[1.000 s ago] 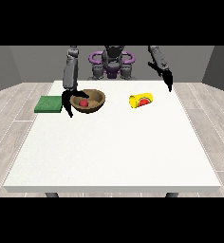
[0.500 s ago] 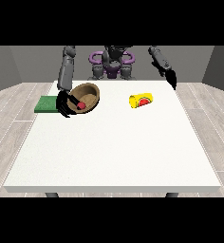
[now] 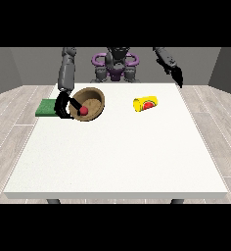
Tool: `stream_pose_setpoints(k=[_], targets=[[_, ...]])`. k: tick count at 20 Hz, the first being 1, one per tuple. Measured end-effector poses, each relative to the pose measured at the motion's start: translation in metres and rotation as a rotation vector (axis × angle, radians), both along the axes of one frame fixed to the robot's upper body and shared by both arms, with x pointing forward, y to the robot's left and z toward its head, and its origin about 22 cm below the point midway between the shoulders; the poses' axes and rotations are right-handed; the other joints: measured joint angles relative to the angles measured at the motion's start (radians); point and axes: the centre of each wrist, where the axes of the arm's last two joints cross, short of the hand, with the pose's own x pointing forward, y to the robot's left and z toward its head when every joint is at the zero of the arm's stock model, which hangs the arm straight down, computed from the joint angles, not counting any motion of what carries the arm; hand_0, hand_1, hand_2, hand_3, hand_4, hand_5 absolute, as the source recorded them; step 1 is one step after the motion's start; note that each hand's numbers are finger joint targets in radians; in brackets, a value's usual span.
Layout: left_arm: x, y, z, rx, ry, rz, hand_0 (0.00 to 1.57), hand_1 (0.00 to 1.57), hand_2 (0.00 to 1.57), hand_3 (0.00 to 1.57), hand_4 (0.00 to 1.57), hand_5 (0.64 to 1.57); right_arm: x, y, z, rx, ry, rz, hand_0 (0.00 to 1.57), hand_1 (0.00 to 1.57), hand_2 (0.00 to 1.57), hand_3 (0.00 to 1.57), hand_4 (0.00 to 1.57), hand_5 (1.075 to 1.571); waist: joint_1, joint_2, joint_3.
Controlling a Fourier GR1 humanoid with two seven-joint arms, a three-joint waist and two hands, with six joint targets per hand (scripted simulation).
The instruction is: Pick the cup and pour the ball into the bowl, then pick the bowl and place it on the pad
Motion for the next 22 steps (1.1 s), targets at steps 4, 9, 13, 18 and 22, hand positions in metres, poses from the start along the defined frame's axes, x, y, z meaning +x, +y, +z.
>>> stream_pose_setpoints(k=[4, 9, 13, 18, 22], targets=[[-0.008, 0.017, -0.03, -0.019, 0.111, 0.074, 0.0, 0.0, 0.0, 0.0, 0.0, 0.724, 0.014, -0.001, 0.024, -0.074, 0.169, 0.06, 1.57, 1.57, 1.57, 1.57, 1.42, 1.562, -0.08, -0.099, 0.0103], [-0.03, 0.036, -0.067, -0.033, 0.216, 0.167, 0.0, 0.0, 0.0, 0.0, 0.0, 0.732, 0.028, -0.021, 0.084, -0.278, 0.305, 0.167, 1.57, 1.57, 1.57, 1.57, 1.57, 1.555, -0.172, -0.213, 0.0143], [-0.043, 0.059, -0.079, -0.05, 0.223, 0.238, 0.0, 0.0, 0.0, 0.0, 0.0, 0.717, 0.03, -0.03, 0.115, -0.369, 0.331, 0.241, 1.57, 1.57, 1.57, 1.54, 1.57, 1.503, -0.239, -0.222, 0.018], [-0.05, 0.108, -0.077, -0.058, 0.174, 0.329, 0.0, 0.0, 0.0, 0.0, 0.0, 0.676, 0.043, -0.016, 0.139, -0.422, 0.298, 0.303, 1.57, 1.57, 1.57, 1.54, 1.57, 1.503, -0.31, -0.181, 0.0193], [-0.059, 0.143, -0.073, -0.086, 0.107, 0.367, 0.0, 0.0, 0.0, 0.0, 0.0, 1.063, 0.035, -0.029, 0.137, -0.434, 0.246, 0.266, 1.57, 1.57, 1.57, 1.54, 1.51, 1.57, -0.322, -0.123, 0.0205]])
